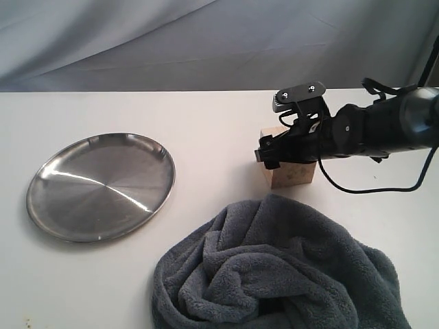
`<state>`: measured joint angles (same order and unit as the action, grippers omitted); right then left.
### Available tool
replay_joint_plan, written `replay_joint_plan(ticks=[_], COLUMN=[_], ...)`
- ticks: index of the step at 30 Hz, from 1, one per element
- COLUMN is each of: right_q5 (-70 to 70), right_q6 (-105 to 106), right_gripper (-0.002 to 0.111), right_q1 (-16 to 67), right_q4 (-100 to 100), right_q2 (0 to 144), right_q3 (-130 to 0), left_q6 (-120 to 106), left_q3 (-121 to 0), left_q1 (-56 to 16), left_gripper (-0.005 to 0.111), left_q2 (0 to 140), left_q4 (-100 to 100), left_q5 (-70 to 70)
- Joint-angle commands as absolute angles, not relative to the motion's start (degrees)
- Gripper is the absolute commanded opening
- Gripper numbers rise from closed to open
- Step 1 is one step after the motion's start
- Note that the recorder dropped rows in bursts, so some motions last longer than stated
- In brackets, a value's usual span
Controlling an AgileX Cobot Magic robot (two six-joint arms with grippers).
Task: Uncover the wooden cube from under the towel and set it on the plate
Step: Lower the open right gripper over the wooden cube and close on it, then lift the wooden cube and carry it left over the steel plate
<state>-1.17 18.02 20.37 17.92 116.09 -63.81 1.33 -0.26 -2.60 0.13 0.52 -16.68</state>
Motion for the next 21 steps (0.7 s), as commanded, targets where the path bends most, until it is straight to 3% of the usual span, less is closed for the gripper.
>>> replay_joint_plan(ticks=[1,21], right_q5=[-0.37,6.91], right_q6=[17.88,21.75], right_gripper=[0.000,0.000], right_q1=[20.04,21.70], right_q4=[18.40,15.13], right_q2=[113.36,103.23], right_q3=[-64.10,-64.10], left_q6=[1.38,1.38], left_q3=[0.00,0.00], left_q1=[-2.90,-2.90], left_gripper=[0.000,0.000], left_q2=[0.00,0.00], left_q4=[0.37,0.37], left_q5=[-16.29,-16.29])
